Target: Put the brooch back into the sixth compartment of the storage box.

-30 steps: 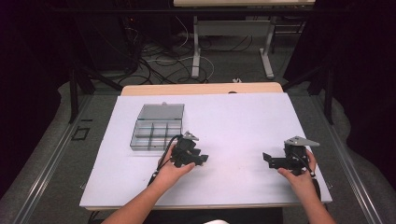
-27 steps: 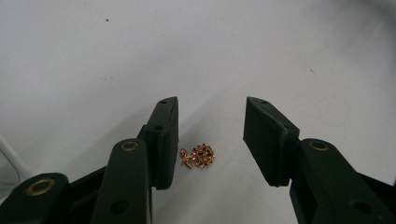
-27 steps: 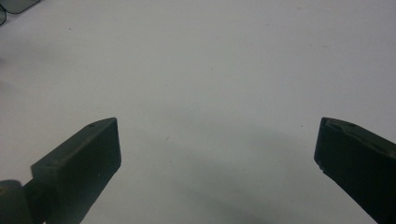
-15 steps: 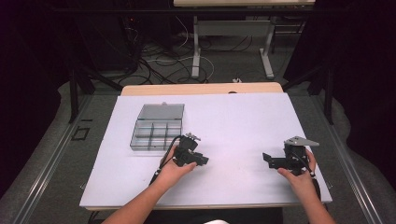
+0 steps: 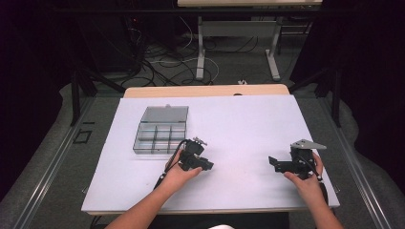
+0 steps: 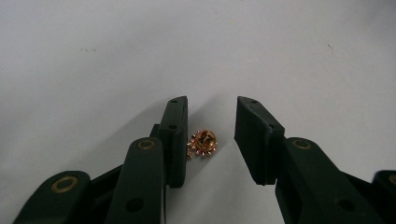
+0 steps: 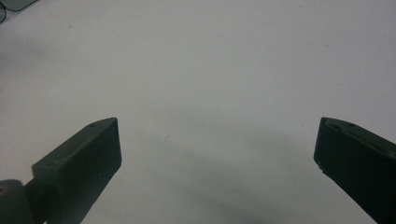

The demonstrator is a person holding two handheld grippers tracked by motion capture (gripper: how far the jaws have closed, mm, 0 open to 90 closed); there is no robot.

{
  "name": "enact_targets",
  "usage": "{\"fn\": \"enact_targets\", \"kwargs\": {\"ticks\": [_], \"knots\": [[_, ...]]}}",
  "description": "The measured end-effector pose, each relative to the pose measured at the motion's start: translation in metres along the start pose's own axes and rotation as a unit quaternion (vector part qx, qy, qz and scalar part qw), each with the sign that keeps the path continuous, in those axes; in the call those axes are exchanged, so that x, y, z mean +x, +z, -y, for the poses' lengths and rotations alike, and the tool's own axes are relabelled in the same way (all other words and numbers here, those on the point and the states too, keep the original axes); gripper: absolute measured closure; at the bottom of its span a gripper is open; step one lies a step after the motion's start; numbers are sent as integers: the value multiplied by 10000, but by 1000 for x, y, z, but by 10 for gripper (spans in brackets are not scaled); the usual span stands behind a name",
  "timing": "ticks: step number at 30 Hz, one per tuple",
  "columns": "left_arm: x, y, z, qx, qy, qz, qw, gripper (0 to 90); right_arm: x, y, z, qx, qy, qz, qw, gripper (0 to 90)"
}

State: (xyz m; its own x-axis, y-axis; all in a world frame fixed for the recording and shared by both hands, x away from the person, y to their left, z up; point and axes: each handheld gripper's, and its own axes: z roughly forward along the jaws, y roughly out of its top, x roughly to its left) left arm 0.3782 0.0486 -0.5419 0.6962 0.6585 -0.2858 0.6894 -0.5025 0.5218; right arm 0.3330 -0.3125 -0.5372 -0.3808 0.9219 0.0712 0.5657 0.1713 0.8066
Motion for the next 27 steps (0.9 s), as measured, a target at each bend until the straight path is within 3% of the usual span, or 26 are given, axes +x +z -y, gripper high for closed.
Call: {"fn": "enact_targets", "kwargs": {"ticks": [7,21,27], "knots": [[-1,0,1,20,73,-64,10000,669,0,0,0,8,8,-5,10000,7],[-3,1,1,100,459,-286,9985,785,0,0,0,29,36,-29,10000,9],[-4,0,1,100,475,-344,9982,794,0,0,0,29,45,-32,10000,11]]}}
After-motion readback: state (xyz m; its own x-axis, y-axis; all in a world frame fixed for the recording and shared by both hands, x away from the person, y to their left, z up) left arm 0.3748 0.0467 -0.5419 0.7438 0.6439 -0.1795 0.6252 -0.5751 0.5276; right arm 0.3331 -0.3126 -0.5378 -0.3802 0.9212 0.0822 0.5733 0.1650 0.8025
